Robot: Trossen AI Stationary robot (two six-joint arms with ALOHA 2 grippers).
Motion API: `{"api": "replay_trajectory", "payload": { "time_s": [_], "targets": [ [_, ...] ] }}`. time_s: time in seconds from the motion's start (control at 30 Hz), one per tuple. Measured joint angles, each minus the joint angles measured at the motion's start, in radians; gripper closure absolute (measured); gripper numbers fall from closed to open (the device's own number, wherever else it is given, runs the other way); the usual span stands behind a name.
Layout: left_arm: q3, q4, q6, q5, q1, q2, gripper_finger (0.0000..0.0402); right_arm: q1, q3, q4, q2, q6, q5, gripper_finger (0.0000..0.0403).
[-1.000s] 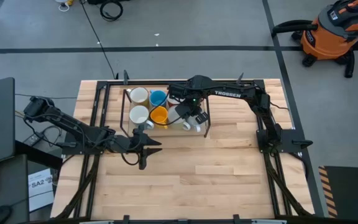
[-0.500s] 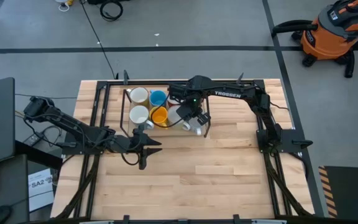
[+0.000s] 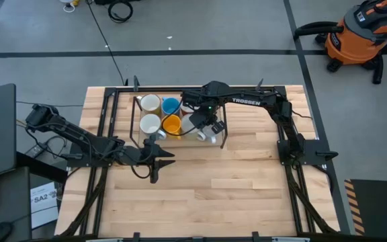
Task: Place coffee mugs
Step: Put the blue patterned mug on the shelf
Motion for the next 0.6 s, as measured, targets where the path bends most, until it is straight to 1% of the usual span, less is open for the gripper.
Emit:
{"api": "replay_trajectory", "payload": {
  "time_s": [0.23, 0.5, 0.6],
  "targets": [
    [0.0, 0.0, 0.0, 0.0, 0.0, 0.0, 0.029, 0.0, 0.0, 0.006, 0.0, 0.001, 0.0, 0.0329],
    [0.0, 0.0, 0.0, 0.0, 0.0, 0.0, 0.029, 0.0, 0.0, 0.006, 0.0, 0.001, 0.0, 0.0295],
    [0.0, 0.0, 0.0, 0.0, 0.0, 0.0, 0.029, 0.0, 0.0, 0.01, -0.003, 0.001, 0.018, 0.0292]
  ]
}}
